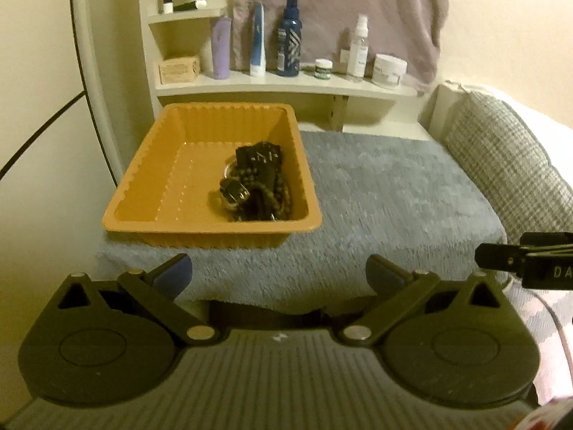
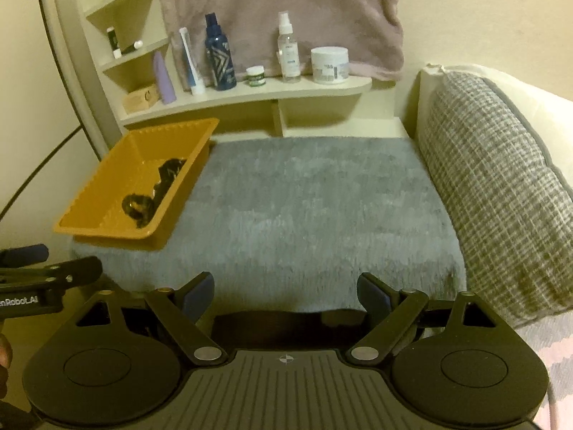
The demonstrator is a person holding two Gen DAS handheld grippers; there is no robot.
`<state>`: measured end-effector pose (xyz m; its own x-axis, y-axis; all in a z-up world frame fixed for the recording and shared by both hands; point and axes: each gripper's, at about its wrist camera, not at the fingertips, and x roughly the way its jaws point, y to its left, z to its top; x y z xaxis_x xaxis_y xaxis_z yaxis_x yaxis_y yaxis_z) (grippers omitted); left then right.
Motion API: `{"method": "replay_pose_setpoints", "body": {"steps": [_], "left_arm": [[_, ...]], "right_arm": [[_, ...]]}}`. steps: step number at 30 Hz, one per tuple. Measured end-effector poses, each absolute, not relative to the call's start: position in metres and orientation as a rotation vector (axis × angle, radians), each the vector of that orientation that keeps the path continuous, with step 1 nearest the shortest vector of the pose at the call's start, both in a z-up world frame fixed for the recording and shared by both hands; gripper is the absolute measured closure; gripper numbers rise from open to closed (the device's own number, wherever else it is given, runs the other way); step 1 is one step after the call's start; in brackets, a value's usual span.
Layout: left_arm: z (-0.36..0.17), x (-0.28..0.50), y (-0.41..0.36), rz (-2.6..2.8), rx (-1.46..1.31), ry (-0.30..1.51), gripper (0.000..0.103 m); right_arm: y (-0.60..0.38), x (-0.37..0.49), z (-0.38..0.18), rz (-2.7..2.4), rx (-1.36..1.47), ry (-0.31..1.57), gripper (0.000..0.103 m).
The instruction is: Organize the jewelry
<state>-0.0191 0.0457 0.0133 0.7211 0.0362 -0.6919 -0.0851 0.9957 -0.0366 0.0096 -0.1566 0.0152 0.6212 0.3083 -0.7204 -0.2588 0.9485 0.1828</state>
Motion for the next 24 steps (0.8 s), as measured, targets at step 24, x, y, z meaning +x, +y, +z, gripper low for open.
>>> {"method": "replay_pose_setpoints", "body": {"steps": [24], "left_arm": [[0.005,-0.025,0.035,0.072,-0.041,0.750,0.001]], "right_arm": [[-0.143,0.001,0.006,0.300,0.025,0.838,0.017]]}}
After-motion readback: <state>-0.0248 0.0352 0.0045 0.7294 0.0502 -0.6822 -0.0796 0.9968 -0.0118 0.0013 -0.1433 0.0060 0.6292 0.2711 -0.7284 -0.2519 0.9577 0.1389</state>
